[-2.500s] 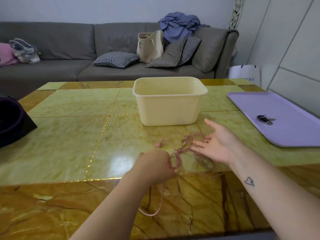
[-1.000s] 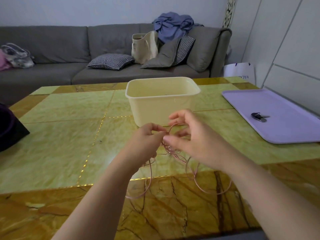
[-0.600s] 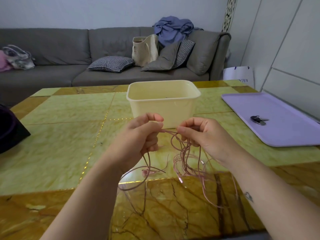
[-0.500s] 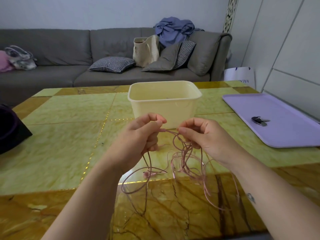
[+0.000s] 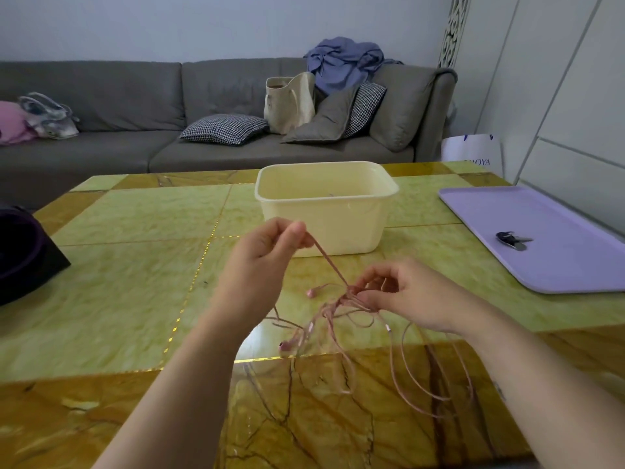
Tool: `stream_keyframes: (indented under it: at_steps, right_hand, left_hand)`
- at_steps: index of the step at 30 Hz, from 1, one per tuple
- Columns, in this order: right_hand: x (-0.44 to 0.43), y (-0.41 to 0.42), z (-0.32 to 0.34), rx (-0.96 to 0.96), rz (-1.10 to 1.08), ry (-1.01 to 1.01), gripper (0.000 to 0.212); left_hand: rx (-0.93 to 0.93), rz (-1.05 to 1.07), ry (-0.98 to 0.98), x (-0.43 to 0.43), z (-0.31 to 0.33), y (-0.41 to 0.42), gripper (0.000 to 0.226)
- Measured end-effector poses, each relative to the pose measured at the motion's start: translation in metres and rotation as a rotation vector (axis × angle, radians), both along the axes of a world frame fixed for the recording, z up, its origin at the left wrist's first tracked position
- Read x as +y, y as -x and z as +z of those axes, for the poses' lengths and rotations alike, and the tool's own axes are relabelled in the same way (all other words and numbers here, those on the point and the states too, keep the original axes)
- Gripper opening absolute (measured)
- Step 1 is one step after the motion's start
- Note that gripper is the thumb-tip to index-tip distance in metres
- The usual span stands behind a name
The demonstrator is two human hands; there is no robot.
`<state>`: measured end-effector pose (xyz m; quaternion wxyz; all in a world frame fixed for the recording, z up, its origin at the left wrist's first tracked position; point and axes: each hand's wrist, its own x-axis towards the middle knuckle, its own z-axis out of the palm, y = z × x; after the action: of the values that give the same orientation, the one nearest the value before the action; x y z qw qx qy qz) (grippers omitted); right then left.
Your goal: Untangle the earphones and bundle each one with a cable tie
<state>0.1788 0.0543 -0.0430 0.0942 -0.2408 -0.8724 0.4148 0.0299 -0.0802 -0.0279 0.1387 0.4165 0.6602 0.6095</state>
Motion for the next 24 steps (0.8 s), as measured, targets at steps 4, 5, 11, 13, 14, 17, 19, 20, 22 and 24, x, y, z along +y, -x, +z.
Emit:
stream_keyframes:
  at_steps: [4, 5, 11, 13, 14, 17, 19, 20, 22, 24]
  right_hand:
    - [0.005, 0.002, -0.006, 0.035, -0.099, -0.056, 0.005]
    - [0.007, 0.002, -0.007, 0.057, -0.126, -0.062, 0.006]
    - [0.012, 0.006, -0.009, 0.413, -0.321, 0.621, 0.014]
    - [0.010, 0.005, -0.006, 0.528, -0.310, 0.836, 0.013]
    - [0.009, 0.005, -0.005, 0.554, -0.292, 0.869, 0.012]
    - [0.003, 0.008, -0.004, 0.558, -0.240, 0.811, 0.008]
    - [-0.001, 0.010, -0.005, 0.547, -0.245, 0.744, 0.007]
    - [-0.002, 0.011, -0.007, 0.544, -0.260, 0.705, 0.007]
    - [-0.003, 0.013, -0.011, 0.534, -0.296, 0.614, 0.006]
    - [-0.007, 0.014, -0.012, 0.534, -0.311, 0.570, 0.005]
  left_hand:
    - [-0.265, 0.025, -0.173, 0.001, 0.002, 0.001, 0.032]
    - [-0.341, 0.021, -0.209, 0.002, 0.001, 0.002, 0.033]
    - [-0.515, 0.007, -0.189, 0.004, -0.005, 0.003, 0.029]
    - [-0.340, 0.093, -0.011, 0.004, -0.009, 0.006, 0.026]
    - [-0.217, 0.121, 0.106, 0.003, -0.010, 0.006, 0.025]
    - [0.036, 0.067, 0.404, 0.001, -0.016, 0.003, 0.019]
    - [0.076, -0.016, 0.479, 0.002, -0.019, -0.002, 0.016]
    - [0.077, -0.057, 0.495, 0.003, -0.019, -0.004, 0.019]
    - [0.033, -0.119, 0.489, 0.004, -0.016, -0.008, 0.017]
    - [-0.031, -0.180, 0.457, 0.002, -0.009, -0.013, 0.023]
